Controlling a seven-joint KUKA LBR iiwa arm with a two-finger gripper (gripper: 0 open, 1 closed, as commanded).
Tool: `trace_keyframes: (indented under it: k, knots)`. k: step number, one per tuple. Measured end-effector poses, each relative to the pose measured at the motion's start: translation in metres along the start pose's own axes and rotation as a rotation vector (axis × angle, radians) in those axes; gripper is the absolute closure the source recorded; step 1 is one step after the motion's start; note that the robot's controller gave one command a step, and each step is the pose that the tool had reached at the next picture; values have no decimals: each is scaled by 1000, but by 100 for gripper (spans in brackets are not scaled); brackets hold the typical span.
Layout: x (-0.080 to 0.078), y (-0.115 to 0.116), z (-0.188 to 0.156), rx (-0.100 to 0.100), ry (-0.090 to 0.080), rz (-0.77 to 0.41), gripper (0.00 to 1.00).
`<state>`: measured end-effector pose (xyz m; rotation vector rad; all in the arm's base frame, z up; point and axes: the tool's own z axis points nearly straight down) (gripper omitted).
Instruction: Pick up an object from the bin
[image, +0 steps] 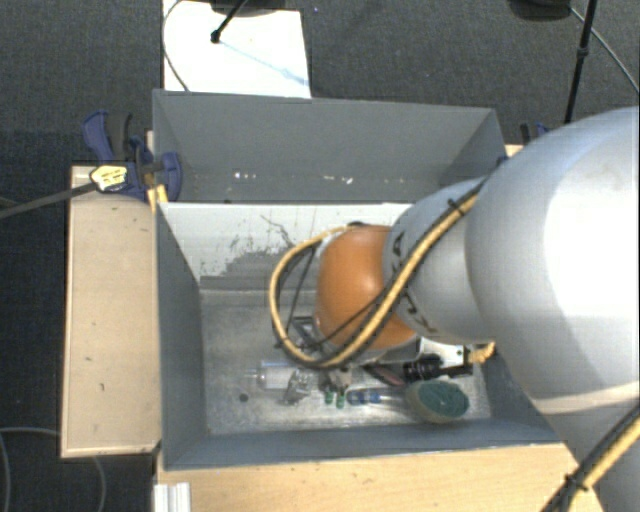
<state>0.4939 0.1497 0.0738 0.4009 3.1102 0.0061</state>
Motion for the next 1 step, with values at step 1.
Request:
trace_keyframes:
  k: [1]
  knots:
    - [-2,1,-69,0,-1,-3,100]
